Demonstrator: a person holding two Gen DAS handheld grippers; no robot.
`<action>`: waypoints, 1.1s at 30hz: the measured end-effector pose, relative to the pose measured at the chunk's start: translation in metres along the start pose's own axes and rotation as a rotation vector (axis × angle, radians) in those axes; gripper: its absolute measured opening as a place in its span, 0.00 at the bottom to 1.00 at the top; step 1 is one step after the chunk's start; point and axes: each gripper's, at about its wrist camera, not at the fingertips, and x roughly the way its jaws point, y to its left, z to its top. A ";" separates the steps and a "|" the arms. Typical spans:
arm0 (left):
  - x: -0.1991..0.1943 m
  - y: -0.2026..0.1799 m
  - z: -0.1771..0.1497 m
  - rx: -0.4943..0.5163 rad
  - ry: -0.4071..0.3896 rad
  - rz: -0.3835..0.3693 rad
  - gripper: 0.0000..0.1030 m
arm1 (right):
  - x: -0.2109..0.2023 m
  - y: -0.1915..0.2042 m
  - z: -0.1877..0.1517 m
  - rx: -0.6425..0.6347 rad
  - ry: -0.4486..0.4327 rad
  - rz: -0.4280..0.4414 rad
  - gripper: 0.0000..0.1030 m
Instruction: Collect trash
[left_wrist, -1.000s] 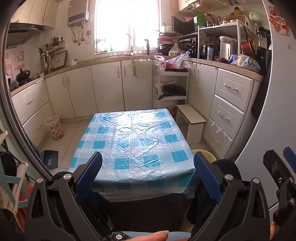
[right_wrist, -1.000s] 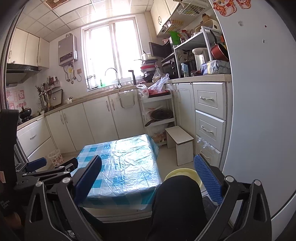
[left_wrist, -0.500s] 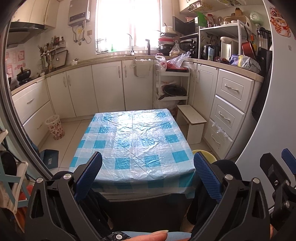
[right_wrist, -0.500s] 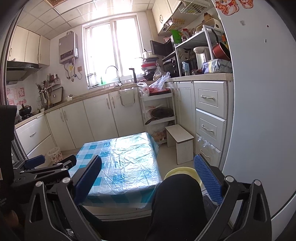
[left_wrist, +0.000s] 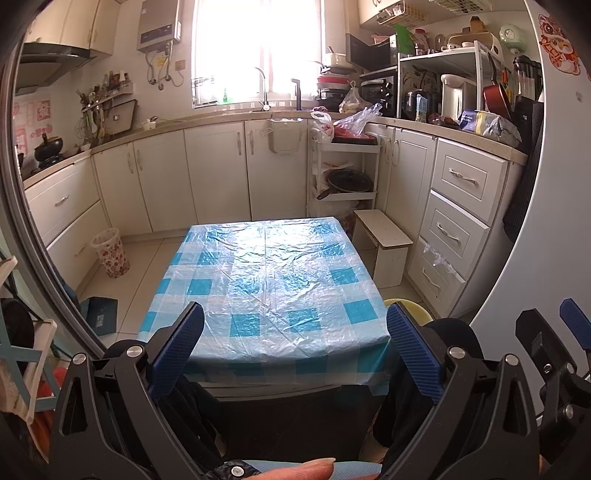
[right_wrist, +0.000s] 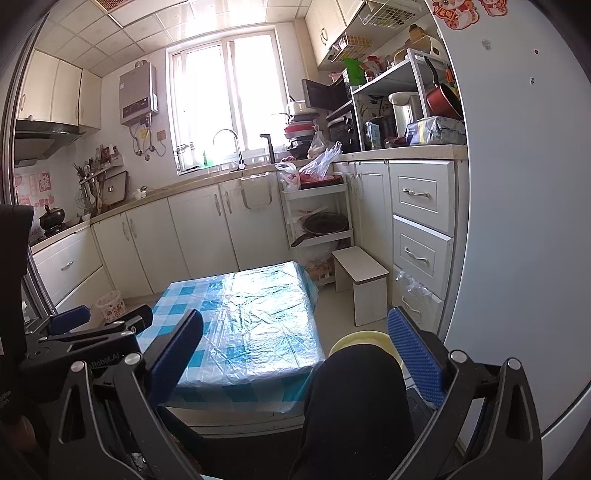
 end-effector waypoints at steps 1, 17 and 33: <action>0.000 0.000 0.000 0.000 0.000 0.000 0.92 | 0.001 0.000 0.000 0.000 0.002 0.001 0.93; 0.000 0.000 -0.001 0.000 -0.001 0.001 0.92 | 0.000 0.000 -0.001 0.000 0.003 0.002 0.93; -0.001 0.003 -0.006 -0.006 0.002 0.005 0.92 | 0.000 0.002 -0.002 -0.001 0.007 0.002 0.93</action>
